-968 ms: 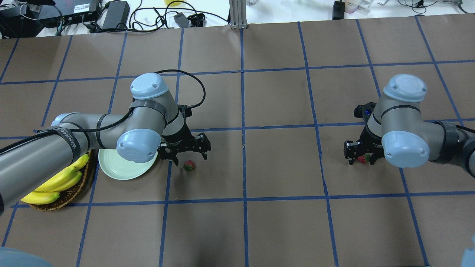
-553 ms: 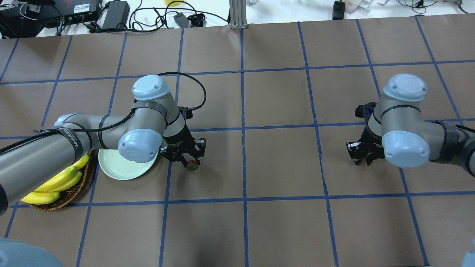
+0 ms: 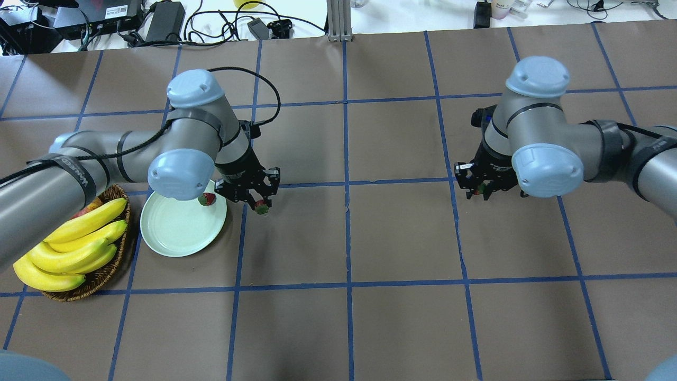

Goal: Collect all strawberries into plate
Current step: 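Drop the strawberry into the plate with the left gripper while the right carries the last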

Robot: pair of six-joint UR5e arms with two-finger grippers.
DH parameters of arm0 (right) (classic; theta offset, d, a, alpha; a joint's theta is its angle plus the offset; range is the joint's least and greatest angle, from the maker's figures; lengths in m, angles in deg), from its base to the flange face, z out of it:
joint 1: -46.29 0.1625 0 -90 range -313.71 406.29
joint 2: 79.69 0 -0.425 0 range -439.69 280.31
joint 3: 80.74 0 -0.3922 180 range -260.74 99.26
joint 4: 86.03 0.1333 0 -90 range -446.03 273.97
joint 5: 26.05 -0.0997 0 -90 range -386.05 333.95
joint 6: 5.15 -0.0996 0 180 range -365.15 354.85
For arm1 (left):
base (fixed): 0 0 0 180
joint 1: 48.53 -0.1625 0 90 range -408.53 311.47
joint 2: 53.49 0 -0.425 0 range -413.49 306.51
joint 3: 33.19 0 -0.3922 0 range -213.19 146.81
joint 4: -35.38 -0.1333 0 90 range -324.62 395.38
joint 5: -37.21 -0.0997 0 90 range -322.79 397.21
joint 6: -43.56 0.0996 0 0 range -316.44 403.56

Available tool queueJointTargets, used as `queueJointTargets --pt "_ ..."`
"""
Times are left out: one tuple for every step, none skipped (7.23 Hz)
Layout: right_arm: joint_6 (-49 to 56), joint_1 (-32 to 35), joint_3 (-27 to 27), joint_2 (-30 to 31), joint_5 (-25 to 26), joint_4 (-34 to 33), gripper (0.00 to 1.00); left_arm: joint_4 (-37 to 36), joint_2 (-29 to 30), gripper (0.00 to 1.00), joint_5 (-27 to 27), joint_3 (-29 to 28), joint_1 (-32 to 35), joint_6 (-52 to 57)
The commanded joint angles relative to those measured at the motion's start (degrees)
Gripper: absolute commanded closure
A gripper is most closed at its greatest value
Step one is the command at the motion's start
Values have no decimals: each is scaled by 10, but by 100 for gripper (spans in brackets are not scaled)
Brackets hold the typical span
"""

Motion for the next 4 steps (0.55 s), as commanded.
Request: queueJointTargets --pt "-165 94 26 -33 -78 -31 99 84 -7 100 -86 -78 -57 104" --pt "-224 147 47 -56 -81 -57 98 89 -3 100 -108 -62 -97 134" --pt "-257 191 74 -82 -86 -74 97 81 0 100 -108 -37 -139 177" --pt "-292 231 108 -105 -97 -75 97 78 11 100 -106 -29 -162 204"
